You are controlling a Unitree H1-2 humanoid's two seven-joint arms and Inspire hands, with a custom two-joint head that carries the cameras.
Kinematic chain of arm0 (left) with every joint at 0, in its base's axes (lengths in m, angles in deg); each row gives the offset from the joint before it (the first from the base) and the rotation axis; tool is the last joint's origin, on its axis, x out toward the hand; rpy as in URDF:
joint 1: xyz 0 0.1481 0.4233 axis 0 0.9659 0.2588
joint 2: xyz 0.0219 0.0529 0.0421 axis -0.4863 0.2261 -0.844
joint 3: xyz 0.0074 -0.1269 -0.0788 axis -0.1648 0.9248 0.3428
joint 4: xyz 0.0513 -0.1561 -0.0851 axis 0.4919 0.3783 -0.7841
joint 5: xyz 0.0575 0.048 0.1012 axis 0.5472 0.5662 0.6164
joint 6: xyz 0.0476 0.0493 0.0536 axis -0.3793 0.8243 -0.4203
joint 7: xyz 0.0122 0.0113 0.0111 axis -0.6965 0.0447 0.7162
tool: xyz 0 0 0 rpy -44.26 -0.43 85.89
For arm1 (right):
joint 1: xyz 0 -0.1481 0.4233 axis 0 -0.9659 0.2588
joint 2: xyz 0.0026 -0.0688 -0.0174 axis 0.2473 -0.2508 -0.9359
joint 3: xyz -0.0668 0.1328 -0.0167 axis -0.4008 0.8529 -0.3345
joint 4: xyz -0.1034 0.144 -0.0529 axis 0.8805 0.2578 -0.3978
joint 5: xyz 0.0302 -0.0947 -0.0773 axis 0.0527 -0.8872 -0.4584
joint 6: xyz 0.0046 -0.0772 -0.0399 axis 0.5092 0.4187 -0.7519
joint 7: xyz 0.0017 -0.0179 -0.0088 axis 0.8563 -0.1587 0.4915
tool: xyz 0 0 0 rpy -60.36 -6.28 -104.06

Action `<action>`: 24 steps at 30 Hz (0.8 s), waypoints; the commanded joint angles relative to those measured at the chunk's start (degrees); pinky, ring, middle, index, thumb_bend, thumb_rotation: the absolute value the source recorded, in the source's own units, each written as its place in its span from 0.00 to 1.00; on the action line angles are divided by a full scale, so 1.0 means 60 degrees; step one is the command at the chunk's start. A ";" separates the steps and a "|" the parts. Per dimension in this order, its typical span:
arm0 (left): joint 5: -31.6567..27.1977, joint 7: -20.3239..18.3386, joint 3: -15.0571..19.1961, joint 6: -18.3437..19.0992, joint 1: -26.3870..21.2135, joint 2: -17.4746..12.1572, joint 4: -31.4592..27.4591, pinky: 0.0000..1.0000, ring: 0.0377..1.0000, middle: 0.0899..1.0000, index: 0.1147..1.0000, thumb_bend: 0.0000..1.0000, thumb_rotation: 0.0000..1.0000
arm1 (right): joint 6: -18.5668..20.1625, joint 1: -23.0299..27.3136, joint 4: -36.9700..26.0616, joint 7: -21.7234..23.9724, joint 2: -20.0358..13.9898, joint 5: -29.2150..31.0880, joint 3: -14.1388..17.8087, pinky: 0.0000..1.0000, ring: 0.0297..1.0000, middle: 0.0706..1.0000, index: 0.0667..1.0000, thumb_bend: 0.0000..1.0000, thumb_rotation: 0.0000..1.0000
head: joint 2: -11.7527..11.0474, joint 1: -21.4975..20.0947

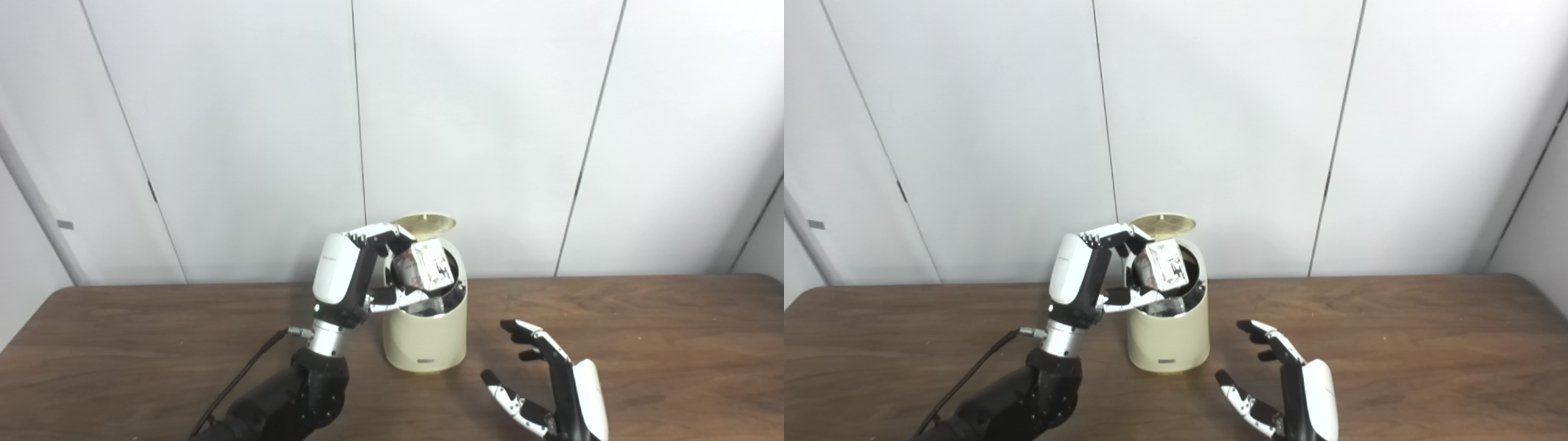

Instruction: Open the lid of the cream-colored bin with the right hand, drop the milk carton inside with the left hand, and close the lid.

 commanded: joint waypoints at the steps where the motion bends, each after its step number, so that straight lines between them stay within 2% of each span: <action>1: 0.0008 0.0330 0.0047 -0.0135 -0.0513 0.0055 -0.0152 0.36 0.43 0.44 0.40 0.50 0.00 | -0.0216 -0.0528 0.0443 -0.0167 0.0419 -0.0046 -0.0257 0.57 0.68 0.72 0.69 0.30 0.13 | 0.0011 -0.0008; 4: 0.0068 0.0415 0.0023 -0.0135 -0.0554 0.0117 -0.0052 0.36 0.42 0.45 0.40 0.50 0.00 | -0.0163 -0.0526 0.0417 -0.0140 0.0443 -0.0047 -0.0259 0.57 0.68 0.72 0.70 0.30 0.16 | 0.0010 -0.0031; 24: -0.0019 0.0327 0.0010 -0.0135 -0.0572 0.0200 0.0137 0.35 0.42 0.44 0.41 0.50 0.00 | -0.0152 -0.0572 0.0367 -0.0140 0.0479 -0.0030 -0.0266 0.58 0.69 0.71 0.69 0.30 0.15 | 0.0029 -0.0055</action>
